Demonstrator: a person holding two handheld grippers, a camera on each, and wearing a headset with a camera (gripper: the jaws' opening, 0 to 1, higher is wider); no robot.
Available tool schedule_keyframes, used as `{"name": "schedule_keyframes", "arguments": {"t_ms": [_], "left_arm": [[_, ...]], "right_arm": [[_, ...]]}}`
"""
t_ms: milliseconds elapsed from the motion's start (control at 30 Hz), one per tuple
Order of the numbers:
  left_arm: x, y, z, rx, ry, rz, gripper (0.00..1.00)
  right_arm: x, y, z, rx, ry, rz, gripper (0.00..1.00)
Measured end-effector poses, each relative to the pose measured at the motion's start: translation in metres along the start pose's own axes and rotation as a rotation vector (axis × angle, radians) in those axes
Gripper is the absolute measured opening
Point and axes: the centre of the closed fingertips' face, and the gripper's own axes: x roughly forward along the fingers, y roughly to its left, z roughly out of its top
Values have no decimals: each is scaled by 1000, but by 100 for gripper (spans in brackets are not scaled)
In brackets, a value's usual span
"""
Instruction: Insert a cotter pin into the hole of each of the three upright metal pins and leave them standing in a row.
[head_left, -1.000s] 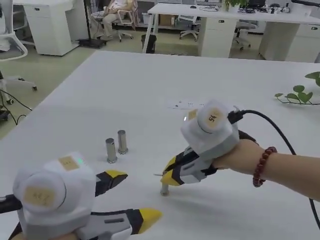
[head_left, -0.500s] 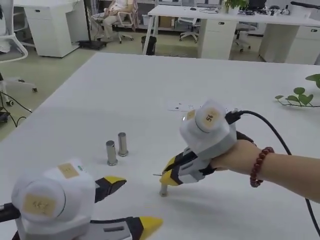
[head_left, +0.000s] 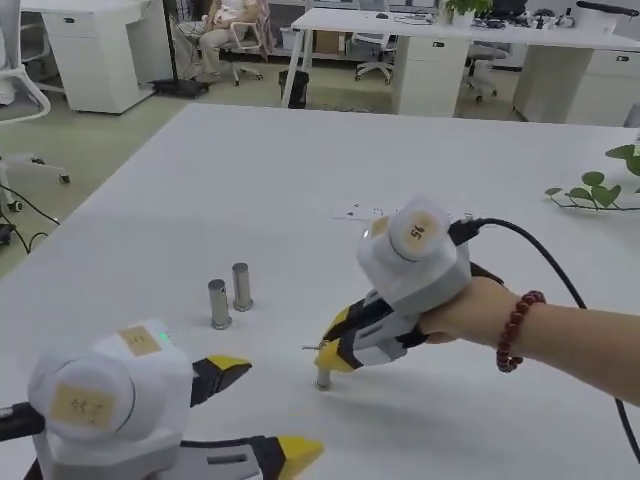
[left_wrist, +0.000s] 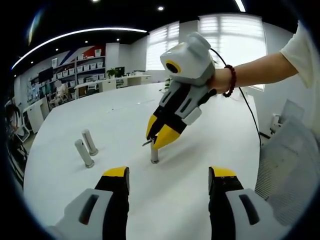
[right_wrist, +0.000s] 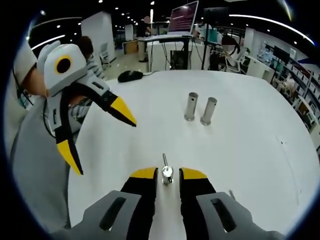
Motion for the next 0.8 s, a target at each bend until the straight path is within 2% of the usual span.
{"name": "schedule_keyframes", "arguments": {"t_ms": [167, 333, 533, 800], "left_arm": [[-1, 0, 1, -2, -9, 3, 66], [-1, 2, 3, -4, -18, 10, 70], [-2, 2, 5, -6, -30, 14, 73], [-1, -1, 9, -27, -50, 2, 80]], "right_arm": [[-6, -3, 10, 45, -47, -4, 22], [-11, -9, 28, 103, -128, -21, 23], [-8, -19, 45, 107, -189, -50, 24], [8, -37, 65, 93, -255, -95, 24]]}}
